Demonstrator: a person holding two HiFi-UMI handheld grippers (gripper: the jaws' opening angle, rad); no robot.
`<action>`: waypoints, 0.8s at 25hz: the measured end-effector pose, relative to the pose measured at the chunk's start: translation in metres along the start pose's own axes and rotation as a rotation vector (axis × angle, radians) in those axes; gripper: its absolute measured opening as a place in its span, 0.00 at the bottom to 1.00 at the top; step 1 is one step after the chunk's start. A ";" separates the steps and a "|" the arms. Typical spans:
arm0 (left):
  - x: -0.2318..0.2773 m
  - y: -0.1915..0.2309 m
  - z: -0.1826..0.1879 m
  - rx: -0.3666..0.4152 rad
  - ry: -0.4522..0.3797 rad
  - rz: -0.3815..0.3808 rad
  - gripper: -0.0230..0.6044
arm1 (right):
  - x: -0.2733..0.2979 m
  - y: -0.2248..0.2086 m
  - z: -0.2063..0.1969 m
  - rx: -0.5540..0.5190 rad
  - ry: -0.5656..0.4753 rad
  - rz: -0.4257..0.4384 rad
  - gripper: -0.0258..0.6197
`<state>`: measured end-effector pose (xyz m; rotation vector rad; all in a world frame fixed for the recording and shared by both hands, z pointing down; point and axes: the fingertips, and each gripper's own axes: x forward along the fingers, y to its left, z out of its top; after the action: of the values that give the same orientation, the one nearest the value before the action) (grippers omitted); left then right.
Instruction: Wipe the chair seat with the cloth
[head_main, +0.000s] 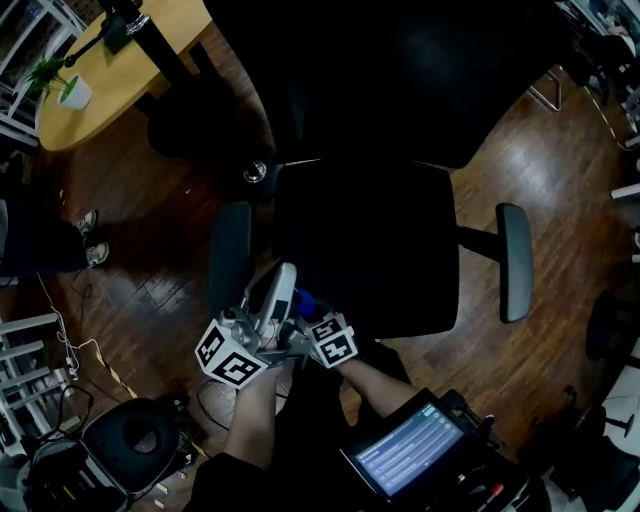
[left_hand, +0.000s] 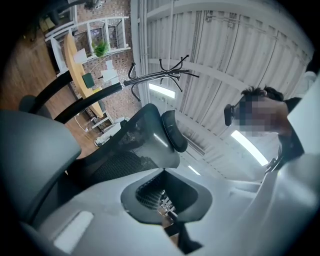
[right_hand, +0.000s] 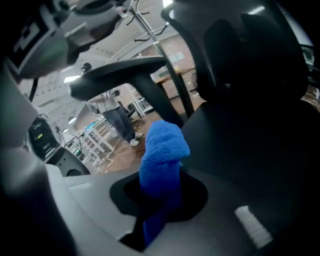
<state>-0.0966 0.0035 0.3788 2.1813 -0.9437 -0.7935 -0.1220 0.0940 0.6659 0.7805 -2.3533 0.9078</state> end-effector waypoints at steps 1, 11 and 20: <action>-0.002 0.003 0.001 -0.001 -0.001 0.005 0.02 | 0.010 0.013 -0.004 -0.024 0.018 0.026 0.11; -0.004 0.025 0.012 -0.028 0.000 0.022 0.02 | 0.023 0.000 -0.011 -0.079 0.055 0.011 0.11; 0.014 0.025 -0.007 -0.027 0.057 0.006 0.02 | -0.048 -0.119 -0.034 0.048 0.053 -0.196 0.11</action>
<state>-0.0932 -0.0187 0.3976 2.1651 -0.9060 -0.7328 -0.0011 0.0607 0.7098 0.9754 -2.1717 0.8922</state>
